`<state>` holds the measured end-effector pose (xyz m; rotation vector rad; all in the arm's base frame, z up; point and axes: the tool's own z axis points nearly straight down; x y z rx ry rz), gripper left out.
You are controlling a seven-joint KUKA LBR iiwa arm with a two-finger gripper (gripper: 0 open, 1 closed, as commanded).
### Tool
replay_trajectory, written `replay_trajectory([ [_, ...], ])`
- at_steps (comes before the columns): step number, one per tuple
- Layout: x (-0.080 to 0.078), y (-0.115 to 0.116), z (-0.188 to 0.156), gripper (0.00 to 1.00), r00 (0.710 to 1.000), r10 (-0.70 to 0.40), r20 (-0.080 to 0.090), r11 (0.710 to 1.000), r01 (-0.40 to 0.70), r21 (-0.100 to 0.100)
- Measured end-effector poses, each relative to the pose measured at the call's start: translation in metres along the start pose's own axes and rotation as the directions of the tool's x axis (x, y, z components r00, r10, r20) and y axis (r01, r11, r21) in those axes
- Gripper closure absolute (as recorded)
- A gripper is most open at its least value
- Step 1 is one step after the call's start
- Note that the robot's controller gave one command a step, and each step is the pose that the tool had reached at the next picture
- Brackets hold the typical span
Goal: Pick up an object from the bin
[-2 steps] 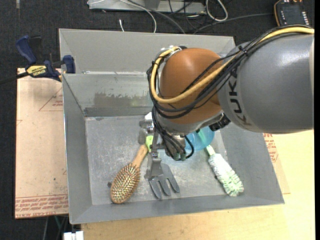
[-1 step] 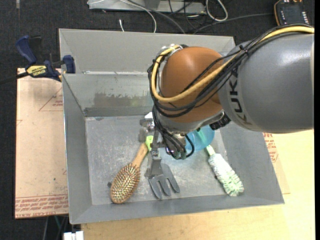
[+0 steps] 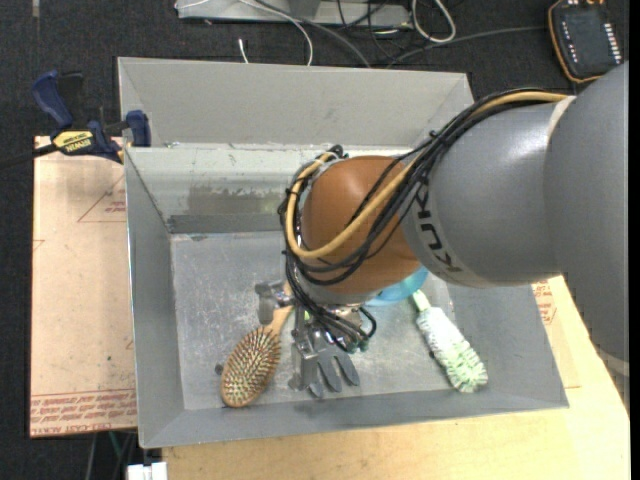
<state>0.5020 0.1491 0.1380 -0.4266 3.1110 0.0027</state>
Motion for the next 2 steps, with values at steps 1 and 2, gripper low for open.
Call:
replay_trajectory([
  [1, -0.002, 0.009, -0.011, 0.00, 0.966, -0.257, 0.001, 0.966, 0.257, 0.000],
  [2, -0.011, 0.021, 0.038, 0.00, 0.861, -0.508, -0.004, 0.861, 0.508, -0.004],
])
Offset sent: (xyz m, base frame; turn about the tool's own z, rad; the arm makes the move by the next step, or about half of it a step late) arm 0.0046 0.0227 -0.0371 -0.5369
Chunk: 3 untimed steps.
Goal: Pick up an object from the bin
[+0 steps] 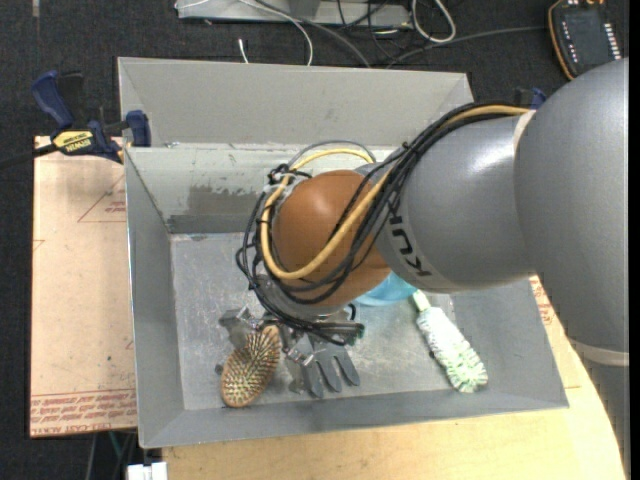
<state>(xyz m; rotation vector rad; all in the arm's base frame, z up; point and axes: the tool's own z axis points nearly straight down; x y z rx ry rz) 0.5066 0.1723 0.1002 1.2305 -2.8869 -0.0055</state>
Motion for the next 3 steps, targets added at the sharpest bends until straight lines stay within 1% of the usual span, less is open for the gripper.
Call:
replay_trajectory([
  [1, -0.0041, -0.0035, 0.0275, 0.00, 0.928, -0.371, 0.020, 0.928, 0.371, 0.021],
  [2, -0.0001, 0.0016, 0.0262, 1.00, 0.973, -0.229, 0.012, 0.973, 0.229, 0.011],
  [3, -0.0001, 0.0016, 0.0261, 1.00, 0.974, -0.228, 0.012, 0.974, 0.228, 0.011],
])
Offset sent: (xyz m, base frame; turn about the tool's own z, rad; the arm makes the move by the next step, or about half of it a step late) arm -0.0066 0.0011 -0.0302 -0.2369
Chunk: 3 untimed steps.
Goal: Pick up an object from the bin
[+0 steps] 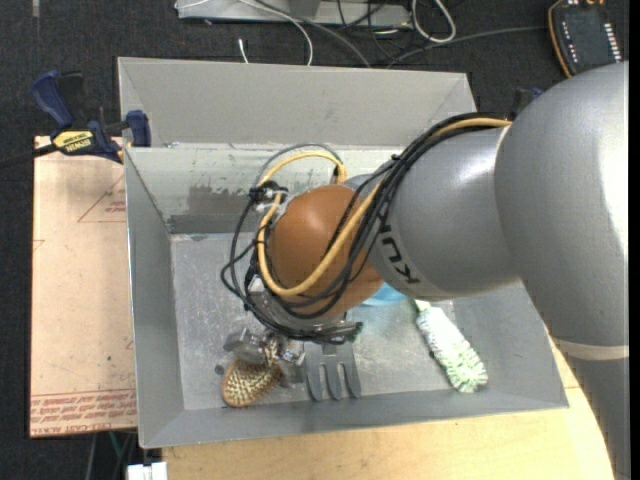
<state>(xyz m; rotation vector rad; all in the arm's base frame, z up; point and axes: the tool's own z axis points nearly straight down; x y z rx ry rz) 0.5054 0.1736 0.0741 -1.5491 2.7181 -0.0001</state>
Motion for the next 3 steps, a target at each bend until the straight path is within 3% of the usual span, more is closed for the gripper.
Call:
replay_trajectory([
  [1, 0.000, 0.001, -0.013, 1.00, 1.000, 0.002, -0.002, 1.000, -0.002, -0.003],
  [3, 0.000, 0.002, -0.077, 1.00, 1.000, 0.003, -0.003, 1.000, -0.003, -0.006],
])
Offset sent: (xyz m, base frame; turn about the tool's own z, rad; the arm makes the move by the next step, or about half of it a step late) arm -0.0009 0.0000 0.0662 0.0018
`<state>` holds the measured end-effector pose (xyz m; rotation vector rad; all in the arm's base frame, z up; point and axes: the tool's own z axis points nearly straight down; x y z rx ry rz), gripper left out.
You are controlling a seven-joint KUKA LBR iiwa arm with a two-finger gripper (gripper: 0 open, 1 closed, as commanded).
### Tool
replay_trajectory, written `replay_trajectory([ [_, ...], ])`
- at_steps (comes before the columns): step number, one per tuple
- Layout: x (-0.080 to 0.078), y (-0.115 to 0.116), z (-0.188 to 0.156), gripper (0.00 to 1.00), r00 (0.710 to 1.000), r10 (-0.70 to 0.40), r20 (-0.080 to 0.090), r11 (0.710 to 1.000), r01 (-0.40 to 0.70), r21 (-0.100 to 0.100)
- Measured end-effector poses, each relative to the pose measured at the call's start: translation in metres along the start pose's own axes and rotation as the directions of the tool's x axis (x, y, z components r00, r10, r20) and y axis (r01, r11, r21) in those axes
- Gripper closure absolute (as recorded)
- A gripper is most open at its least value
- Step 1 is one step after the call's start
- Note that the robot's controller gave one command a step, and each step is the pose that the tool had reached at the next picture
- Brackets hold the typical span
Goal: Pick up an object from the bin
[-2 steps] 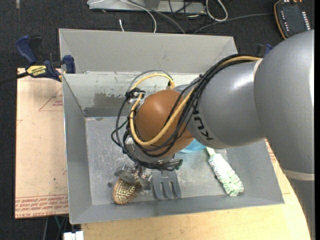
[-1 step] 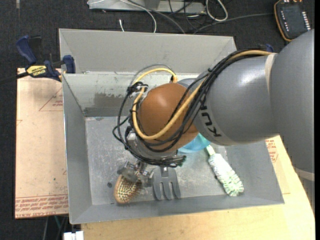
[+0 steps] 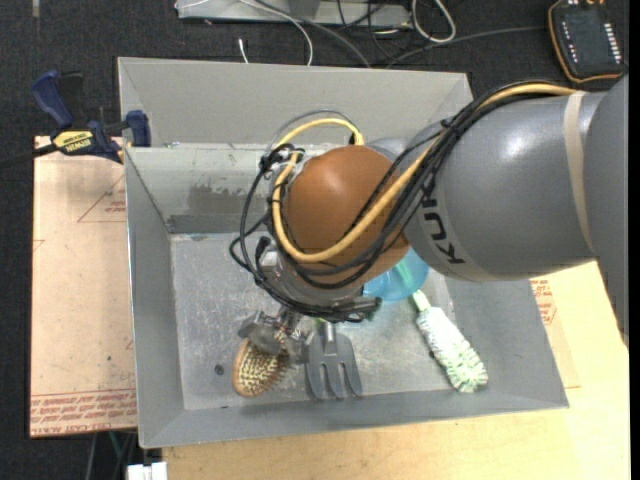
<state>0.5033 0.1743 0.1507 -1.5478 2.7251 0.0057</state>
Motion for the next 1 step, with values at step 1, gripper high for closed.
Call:
replay_trajectory([
  [1, -0.0004, 0.0003, -0.0257, 1.00, 1.000, 0.002, 0.000, 1.000, -0.002, -0.001],
])
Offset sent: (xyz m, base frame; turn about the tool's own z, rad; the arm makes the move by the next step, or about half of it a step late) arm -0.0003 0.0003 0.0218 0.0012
